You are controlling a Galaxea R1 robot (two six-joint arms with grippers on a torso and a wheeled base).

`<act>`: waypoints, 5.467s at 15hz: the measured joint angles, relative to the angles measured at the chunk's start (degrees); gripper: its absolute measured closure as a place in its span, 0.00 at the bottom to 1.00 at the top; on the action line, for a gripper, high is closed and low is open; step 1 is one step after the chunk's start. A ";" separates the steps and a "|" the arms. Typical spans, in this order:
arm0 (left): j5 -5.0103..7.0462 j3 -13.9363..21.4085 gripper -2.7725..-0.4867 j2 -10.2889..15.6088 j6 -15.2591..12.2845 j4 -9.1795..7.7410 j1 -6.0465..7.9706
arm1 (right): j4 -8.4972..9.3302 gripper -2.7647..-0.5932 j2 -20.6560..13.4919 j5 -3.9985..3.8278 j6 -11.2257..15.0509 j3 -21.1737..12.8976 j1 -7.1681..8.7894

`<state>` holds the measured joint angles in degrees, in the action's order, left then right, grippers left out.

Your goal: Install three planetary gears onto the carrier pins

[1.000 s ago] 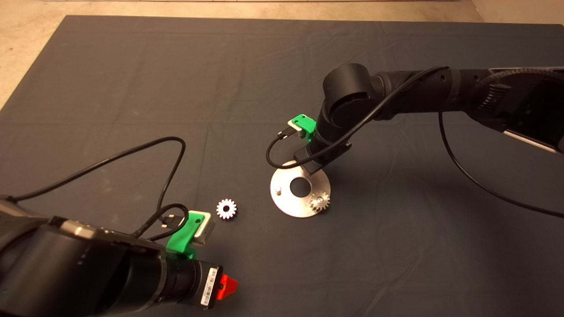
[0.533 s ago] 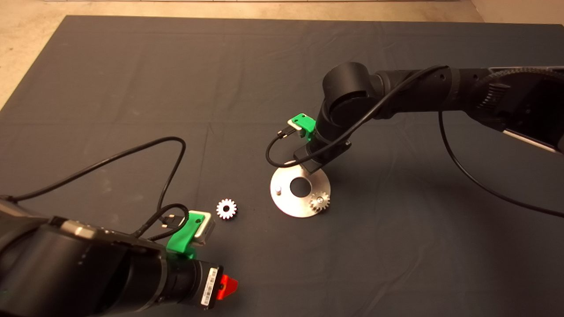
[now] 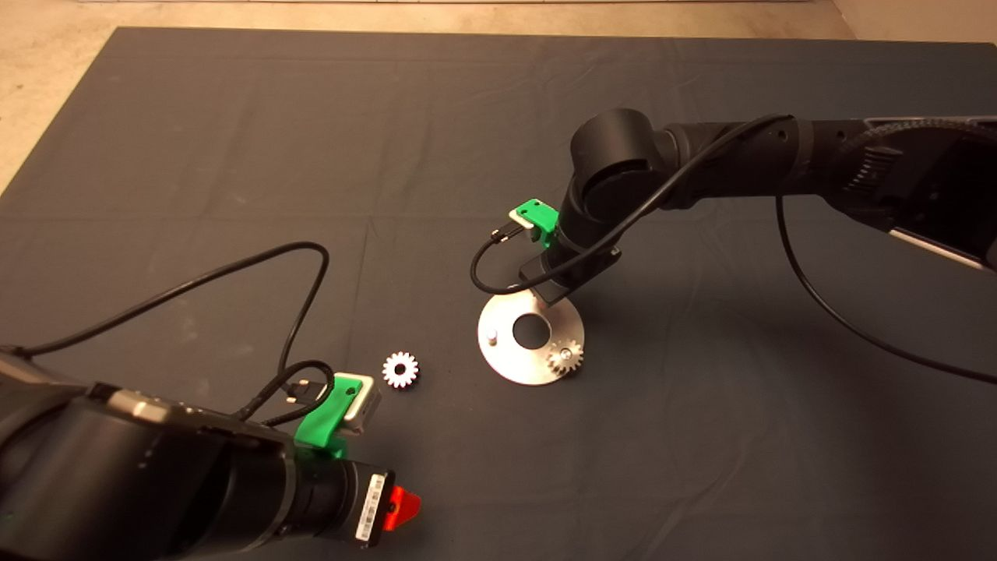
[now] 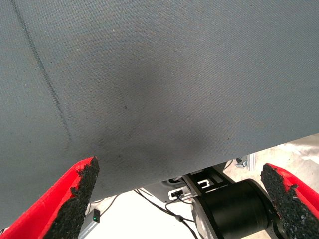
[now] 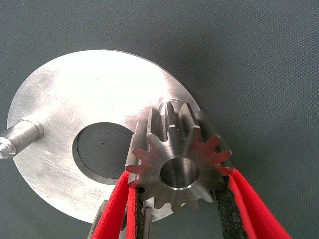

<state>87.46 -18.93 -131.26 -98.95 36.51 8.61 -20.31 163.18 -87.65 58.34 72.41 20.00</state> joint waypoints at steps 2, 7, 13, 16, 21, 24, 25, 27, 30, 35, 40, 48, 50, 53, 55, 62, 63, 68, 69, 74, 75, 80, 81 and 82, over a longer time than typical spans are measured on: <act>0.00 0.00 0.19 0.00 0.00 0.00 -0.02 | 0.00 0.90 0.02 0.00 -0.02 0.10 0.02; 0.00 0.00 0.19 0.00 0.00 0.00 -0.02 | 0.00 0.90 0.88 -0.49 -0.24 1.37 0.20; -0.02 0.00 0.19 0.02 0.00 0.00 -0.02 | 0.20 0.90 2.06 -0.69 -1.10 2.95 0.11; 0.00 0.00 0.19 0.02 0.00 0.00 -0.02 | 0.18 0.90 2.23 -0.59 -1.27 3.39 -0.20; 0.00 0.00 0.19 0.02 0.00 0.00 0.00 | 0.17 0.90 2.23 -0.55 -1.32 3.41 -0.20; 0.00 0.00 0.19 0.02 0.00 0.00 -0.02 | 0.17 0.90 2.22 -0.52 -1.34 3.41 -0.20; 0.00 0.00 0.19 0.02 0.00 0.00 0.00 | 0.17 0.90 2.22 -0.52 -1.32 3.41 -0.17; 0.00 0.00 0.19 0.02 0.00 0.00 -0.02 | 0.17 0.90 2.19 -0.50 -1.34 3.41 -0.19; 0.00 0.00 0.19 0.02 0.00 0.00 -0.02 | 0.17 0.89 2.17 -0.49 -1.34 3.41 -0.18; 0.00 0.00 0.19 0.00 0.00 0.00 -0.02 | 0.19 0.83 2.06 -0.28 -1.34 3.39 -0.18; -0.02 0.00 0.19 0.00 0.00 0.00 0.00 | 0.17 0.66 2.05 -0.16 -1.35 2.97 -0.13; -0.01 0.00 0.19 0.02 0.00 0.00 0.01 | 0.20 0.52 1.89 -0.09 -1.27 1.38 0.94; 0.00 0.00 0.19 0.02 0.02 0.00 0.01 | 0.20 0.48 1.87 -0.06 -1.23 1.10 3.19; -0.02 0.00 0.19 0.02 0.02 0.00 0.01 | 0.22 0.45 -0.42 0.20 -0.99 -0.64 10.60; 0.00 0.00 0.19 0.06 0.20 -0.02 0.01 | 0.28 0.44 -6.07 0.68 0.24 -4.93 14.24; 0.05 -0.04 0.19 -0.61 3.89 -1.64 7.73 | 6.46 0.39 -41.64 -0.52 13.19 -39.75 12.74; -0.02 -0.09 0.19 -1.08 7.07 -2.57 8.43 | 8.79 0.39 -44.63 -0.65 15.05 -43.41 12.71; 0.13 -4.27 0.19 -1.60 22.51 -5.07 9.86 | 14.15 0.39 -49.62 0.28 17.95 -47.77 15.63; 0.13 -4.86 0.19 -2.05 23.58 -5.22 9.97 | 14.77 0.39 -51.08 0.16 18.05 -47.81 15.99; 0.03 -11.11 0.19 -4.91 30.41 -3.63 10.30 | 15.91 0.39 -52.71 -0.21 18.28 -47.86 16.40; 0.02 -11.61 0.19 -4.91 30.98 -2.42 10.30 | 15.93 0.39 -52.71 -0.08 18.34 -47.88 16.43; -0.05 -12.78 0.19 -4.79 33.68 3.21 9.13 | 16.26 0.39 -53.37 -0.17 18.64 -47.88 16.52; 0.00 -12.92 0.19 -4.49 34.04 4.19 8.00 | 16.29 0.39 -53.37 -0.09 18.64 -47.88 16.53; 0.02 -12.98 0.19 -4.22 34.40 4.55 6.87 | 16.29 0.39 -53.37 -0.09 18.66 -47.88 16.54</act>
<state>87.48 -31.91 -135.47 -64.55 41.06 15.48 -4.02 109.81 -87.74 77.01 24.53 36.55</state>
